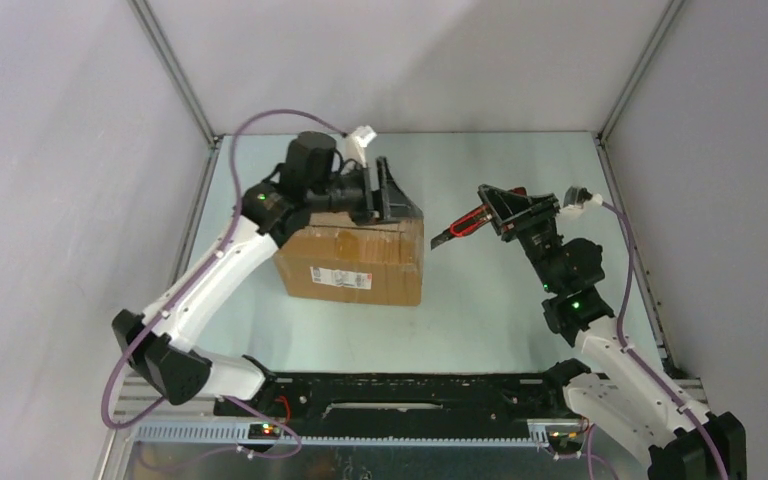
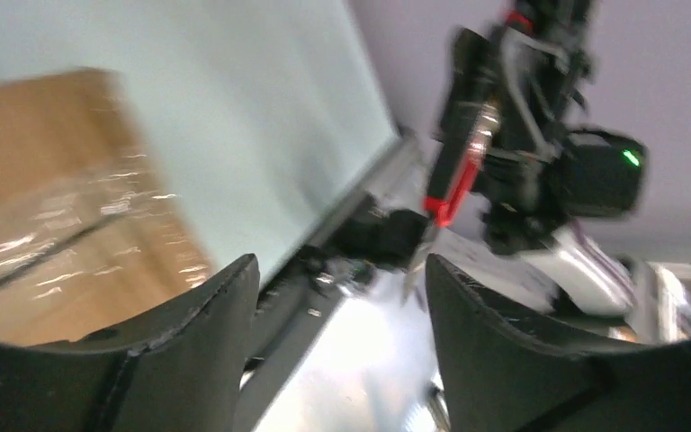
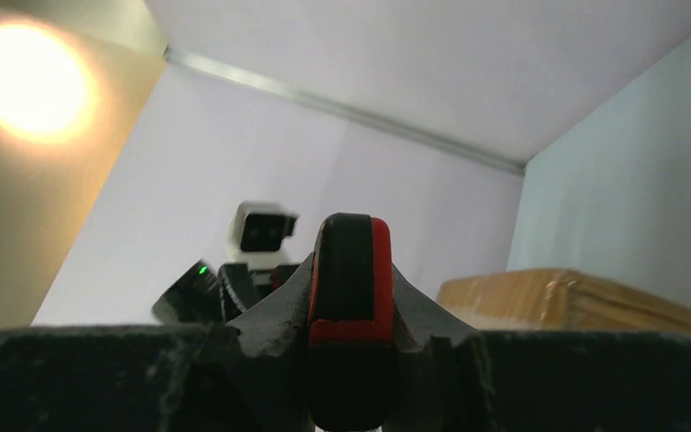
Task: Unpack the express box
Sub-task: Adjust the knife.
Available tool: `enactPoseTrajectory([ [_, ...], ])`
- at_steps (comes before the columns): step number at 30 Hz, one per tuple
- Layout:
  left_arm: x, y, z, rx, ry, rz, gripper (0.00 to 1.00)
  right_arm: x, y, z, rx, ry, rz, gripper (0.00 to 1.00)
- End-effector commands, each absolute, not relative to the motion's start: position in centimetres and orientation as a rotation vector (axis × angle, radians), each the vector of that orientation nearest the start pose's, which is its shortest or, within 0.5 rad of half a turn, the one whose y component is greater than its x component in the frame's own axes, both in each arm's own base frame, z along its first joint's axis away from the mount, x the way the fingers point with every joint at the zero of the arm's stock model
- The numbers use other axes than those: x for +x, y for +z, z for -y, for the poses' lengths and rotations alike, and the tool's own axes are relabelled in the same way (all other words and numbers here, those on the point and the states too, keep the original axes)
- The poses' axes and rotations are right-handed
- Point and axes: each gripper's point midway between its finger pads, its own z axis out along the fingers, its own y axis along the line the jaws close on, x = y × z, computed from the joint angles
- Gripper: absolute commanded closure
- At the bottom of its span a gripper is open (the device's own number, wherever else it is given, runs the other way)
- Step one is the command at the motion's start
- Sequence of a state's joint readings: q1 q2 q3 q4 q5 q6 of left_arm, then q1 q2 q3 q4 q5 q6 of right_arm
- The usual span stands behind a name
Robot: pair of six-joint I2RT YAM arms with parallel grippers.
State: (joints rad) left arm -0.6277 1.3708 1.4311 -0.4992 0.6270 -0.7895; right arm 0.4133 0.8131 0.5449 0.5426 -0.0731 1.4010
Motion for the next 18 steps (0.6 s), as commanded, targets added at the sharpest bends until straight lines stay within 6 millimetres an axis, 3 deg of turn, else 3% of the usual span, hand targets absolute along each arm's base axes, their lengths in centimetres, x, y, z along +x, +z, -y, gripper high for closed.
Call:
enactPoseTrajectory([
  [1,26.2,32.0,21.6,0.215,-0.697,-2.269,0.25,30.3,35.7,-14.4,0.760,1.417,-1.153,1.00],
  [4,27.8,30.0,15.6,0.251,-0.241,-2.273,0.22,31.5,33.9,-13.9,0.814,1.407,-1.117,1.00],
  [6,28.0,28.9,15.2,0.393,-0.142,-2.271,0.24,32.3,32.9,-13.6,0.840,1.404,-1.106,1.00],
  [11,27.1,28.0,18.4,0.765,-0.097,-2.197,0.20,33.5,30.9,-14.1,0.845,1.449,-1.124,1.00],
  [16,26.3,27.8,20.9,1.171,-0.131,-1.902,0.11,33.8,28.2,-13.4,0.870,1.431,-1.175,1.00],
  [18,25.1,27.1,22.1,1.325,-0.208,-1.829,0.03,34.1,27.6,-13.3,0.879,1.420,-1.189,1.00],
])
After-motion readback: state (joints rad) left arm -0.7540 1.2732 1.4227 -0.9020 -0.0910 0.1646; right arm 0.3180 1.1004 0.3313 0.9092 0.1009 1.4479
